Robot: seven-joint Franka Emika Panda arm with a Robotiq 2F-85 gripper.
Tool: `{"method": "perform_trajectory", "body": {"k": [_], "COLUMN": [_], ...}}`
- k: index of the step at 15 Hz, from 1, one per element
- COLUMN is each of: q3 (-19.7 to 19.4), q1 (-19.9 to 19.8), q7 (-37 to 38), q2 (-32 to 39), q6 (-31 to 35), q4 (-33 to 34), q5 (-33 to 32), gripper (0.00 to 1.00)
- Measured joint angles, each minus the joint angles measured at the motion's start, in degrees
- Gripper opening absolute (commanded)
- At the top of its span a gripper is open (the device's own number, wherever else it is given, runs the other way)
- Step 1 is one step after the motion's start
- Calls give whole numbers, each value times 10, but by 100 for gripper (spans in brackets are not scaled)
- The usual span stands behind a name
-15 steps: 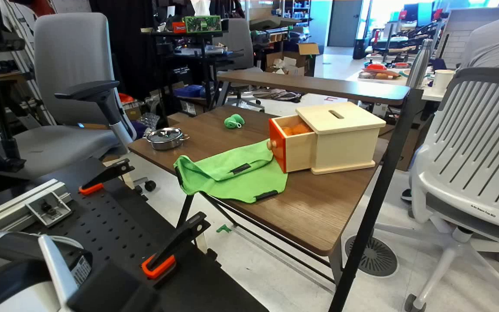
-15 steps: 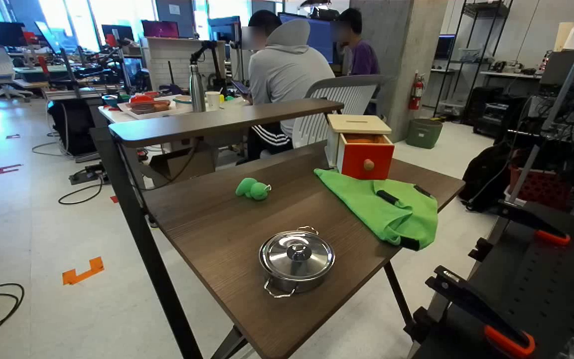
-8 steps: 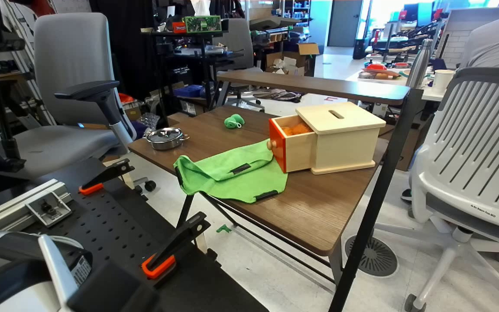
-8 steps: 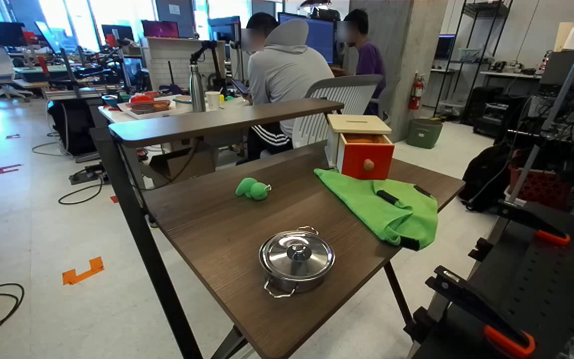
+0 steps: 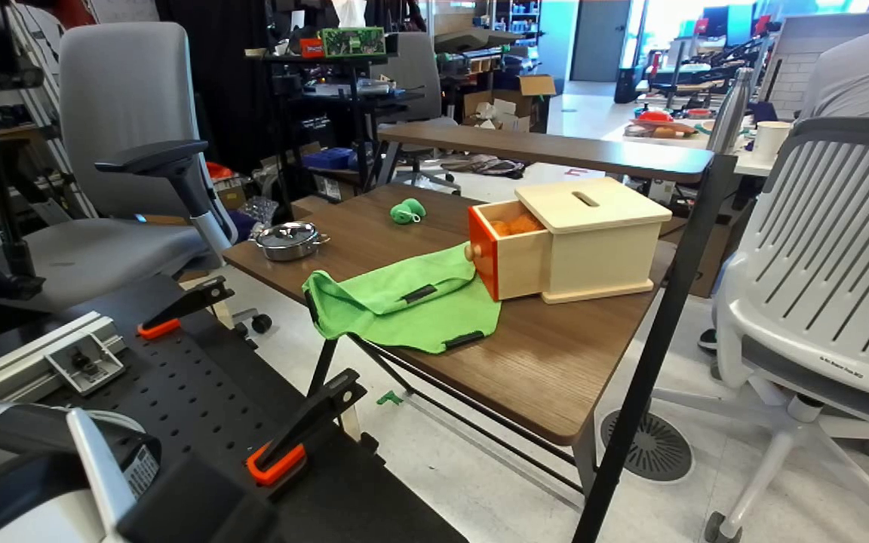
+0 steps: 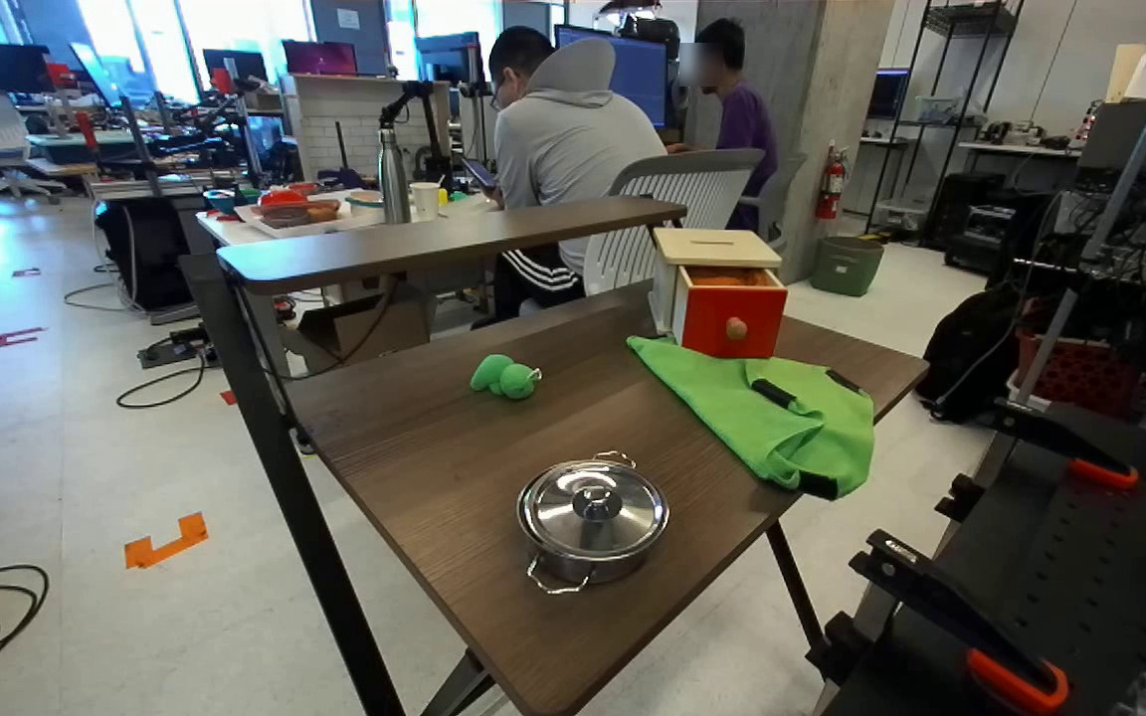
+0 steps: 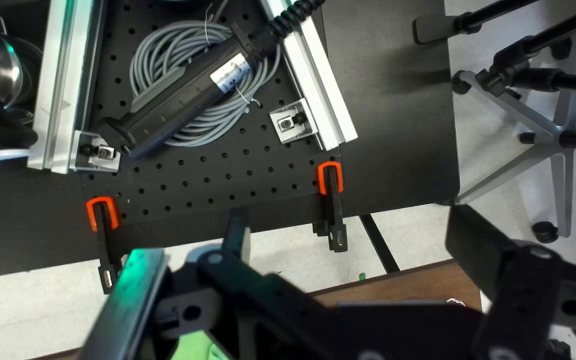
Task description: Fold the green cloth
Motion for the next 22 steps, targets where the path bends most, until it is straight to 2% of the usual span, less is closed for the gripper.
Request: {"method": "perform_trajectory", "body": {"k": [5, 9, 12, 15, 18, 22], "q3": [44, 42, 24, 2, -2, 3], "q1": [14, 26, 40, 57, 63, 54], "q7": [-43, -106, -182, -264, -323, -325], "q2": [33, 95, 161, 233, 302, 382], "q6": [119, 261, 342, 379, 404, 445], "q4": [-1, -2, -3, -4, -4, -3], "q5": [-53, -77, -77, -77, -91, -185], "gripper": [100, 100, 100, 100, 100, 100]}}
